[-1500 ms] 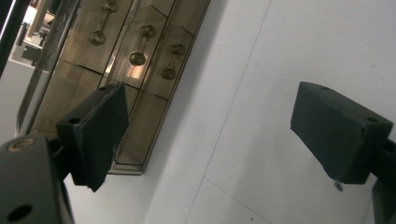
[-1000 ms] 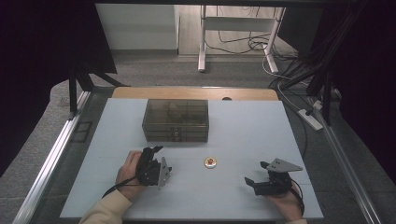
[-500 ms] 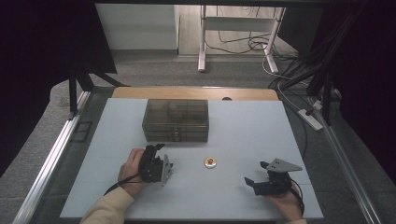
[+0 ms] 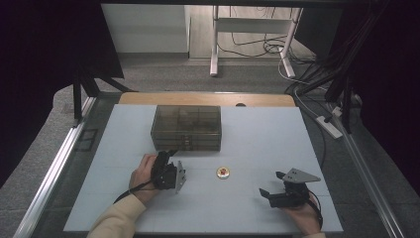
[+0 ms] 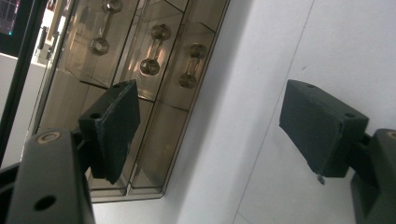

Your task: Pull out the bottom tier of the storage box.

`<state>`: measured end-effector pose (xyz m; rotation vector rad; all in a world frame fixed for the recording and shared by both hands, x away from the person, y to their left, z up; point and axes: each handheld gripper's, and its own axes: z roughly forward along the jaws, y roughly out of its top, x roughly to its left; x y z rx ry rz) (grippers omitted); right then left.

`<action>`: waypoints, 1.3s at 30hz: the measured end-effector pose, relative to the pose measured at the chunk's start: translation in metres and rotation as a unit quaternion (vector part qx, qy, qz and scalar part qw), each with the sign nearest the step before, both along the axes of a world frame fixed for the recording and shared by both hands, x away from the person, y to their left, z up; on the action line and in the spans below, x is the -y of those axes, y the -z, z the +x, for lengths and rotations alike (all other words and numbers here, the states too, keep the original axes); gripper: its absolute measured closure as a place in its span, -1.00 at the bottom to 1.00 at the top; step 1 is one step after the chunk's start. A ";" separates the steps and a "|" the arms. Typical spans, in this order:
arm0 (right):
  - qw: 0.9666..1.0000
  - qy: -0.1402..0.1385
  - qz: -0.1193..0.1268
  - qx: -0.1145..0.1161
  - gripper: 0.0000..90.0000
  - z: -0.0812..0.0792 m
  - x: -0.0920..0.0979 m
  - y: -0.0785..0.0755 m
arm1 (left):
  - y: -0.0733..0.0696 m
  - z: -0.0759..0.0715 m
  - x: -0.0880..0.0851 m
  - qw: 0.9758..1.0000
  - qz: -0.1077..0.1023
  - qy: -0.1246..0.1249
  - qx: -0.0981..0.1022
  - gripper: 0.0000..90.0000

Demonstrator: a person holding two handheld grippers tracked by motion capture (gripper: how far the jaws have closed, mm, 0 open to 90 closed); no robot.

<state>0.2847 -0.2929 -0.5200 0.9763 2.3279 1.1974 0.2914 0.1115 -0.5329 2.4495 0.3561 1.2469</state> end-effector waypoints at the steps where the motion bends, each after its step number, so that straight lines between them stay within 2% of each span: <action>1: 1.000 0.000 0.000 0.000 -0.80 0.000 0.000 0.000 | 0.000 0.001 0.000 1.000 0.005 0.000 -0.001 -0.50; 2: 1.000 0.000 0.000 0.000 -0.80 0.000 0.000 0.000 | -0.001 0.002 0.000 1.000 0.018 -0.001 -0.003 -0.49; 5: 1.000 0.000 0.000 0.000 -0.80 0.000 0.000 0.000 | 0.000 0.004 0.001 1.000 0.023 -0.004 -0.003 -0.47; 8: 1.000 0.000 -0.001 0.000 -0.80 0.000 0.000 0.000 | 0.001 0.005 0.002 1.000 0.027 -0.003 0.006 -0.44; 10: 1.000 0.000 0.000 0.000 -0.80 0.000 0.000 0.000 | 0.002 0.006 0.002 1.000 0.021 -0.005 0.010 -0.41; 15: 1.000 0.001 0.002 0.001 -0.80 0.000 0.000 0.000 | 0.001 0.007 0.003 0.999 0.027 -0.008 0.019 -0.34; 39: 1.000 0.003 0.003 0.005 -0.80 0.000 0.001 -0.001 | 0.011 0.019 0.007 0.998 0.049 -0.017 0.027 -0.25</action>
